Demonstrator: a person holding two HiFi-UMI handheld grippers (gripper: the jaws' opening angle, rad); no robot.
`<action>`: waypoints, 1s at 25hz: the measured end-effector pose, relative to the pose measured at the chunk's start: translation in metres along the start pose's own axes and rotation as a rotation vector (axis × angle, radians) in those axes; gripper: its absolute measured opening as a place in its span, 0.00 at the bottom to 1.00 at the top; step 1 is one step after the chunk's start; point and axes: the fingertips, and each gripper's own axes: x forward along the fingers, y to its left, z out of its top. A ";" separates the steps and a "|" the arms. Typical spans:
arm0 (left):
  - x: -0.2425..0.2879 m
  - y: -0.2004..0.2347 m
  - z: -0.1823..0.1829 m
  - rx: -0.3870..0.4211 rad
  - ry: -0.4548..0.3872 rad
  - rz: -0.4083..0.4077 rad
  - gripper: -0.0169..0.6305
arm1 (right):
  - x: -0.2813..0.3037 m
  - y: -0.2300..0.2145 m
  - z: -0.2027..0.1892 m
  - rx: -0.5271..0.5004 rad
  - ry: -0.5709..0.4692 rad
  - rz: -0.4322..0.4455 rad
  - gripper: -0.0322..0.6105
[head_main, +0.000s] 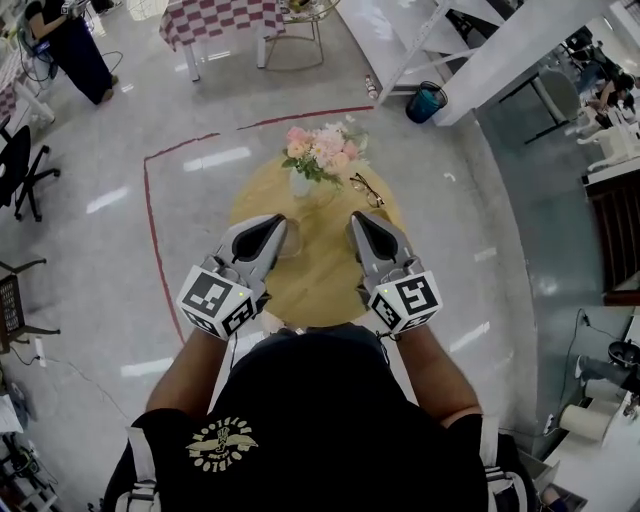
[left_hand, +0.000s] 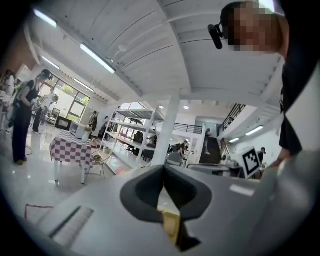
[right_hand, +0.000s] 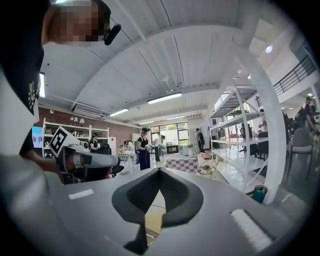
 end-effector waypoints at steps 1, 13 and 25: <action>0.000 -0.005 0.005 0.011 -0.009 -0.003 0.03 | -0.005 0.002 0.005 -0.004 -0.011 -0.006 0.05; 0.040 -0.084 -0.013 0.096 0.020 0.058 0.03 | -0.065 -0.031 0.063 -0.108 -0.155 -0.012 0.05; 0.089 -0.154 0.012 0.160 -0.046 0.200 0.03 | -0.101 -0.068 0.067 -0.219 -0.022 0.299 0.05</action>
